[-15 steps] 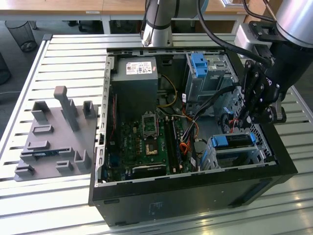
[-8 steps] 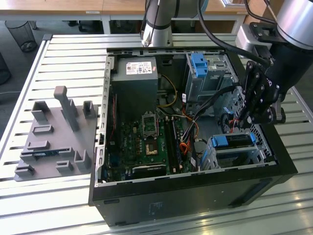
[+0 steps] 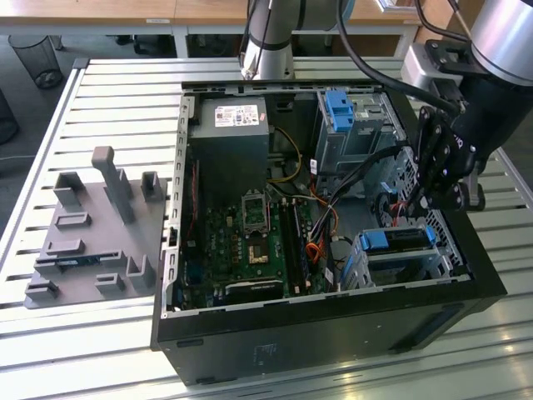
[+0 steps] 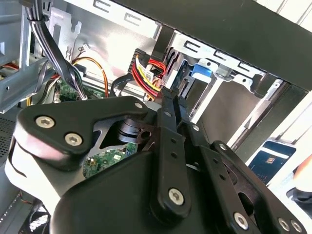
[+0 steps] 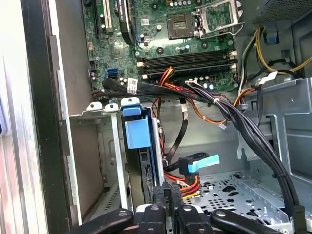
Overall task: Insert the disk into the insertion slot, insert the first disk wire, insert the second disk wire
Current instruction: 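Insert the first disk wire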
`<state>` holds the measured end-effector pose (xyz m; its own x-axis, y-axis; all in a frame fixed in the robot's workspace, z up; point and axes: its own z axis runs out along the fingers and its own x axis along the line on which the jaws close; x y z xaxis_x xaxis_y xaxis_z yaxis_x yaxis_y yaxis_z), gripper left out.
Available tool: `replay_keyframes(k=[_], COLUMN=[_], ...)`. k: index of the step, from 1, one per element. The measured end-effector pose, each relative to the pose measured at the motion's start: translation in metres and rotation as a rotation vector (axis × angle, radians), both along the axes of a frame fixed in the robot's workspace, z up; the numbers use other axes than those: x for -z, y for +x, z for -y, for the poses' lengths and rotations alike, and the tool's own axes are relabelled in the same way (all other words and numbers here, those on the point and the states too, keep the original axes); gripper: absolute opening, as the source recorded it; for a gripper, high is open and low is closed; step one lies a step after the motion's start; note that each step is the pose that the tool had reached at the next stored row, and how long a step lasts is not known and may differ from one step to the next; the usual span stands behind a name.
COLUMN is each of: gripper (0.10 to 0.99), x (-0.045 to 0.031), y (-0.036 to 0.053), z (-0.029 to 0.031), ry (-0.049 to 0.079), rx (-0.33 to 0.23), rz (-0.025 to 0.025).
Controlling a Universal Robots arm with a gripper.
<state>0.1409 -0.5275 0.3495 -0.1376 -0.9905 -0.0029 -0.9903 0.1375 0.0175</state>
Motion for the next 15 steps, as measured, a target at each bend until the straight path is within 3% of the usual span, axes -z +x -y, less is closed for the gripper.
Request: replay_keyframes(k=[8, 12, 15], gripper=[0.161, 0.161, 0.161], x=[0.0006, 0.0017, 0.0027], y=[0.0000, -0.0005, -0.0008], z=[0.0000, 0.0008, 0.0011], ry=[0.000, 0.000, 0.000], rx=[-0.131, -0.144, -0.145], rz=[0.0000, 0.0090, 0.0096])
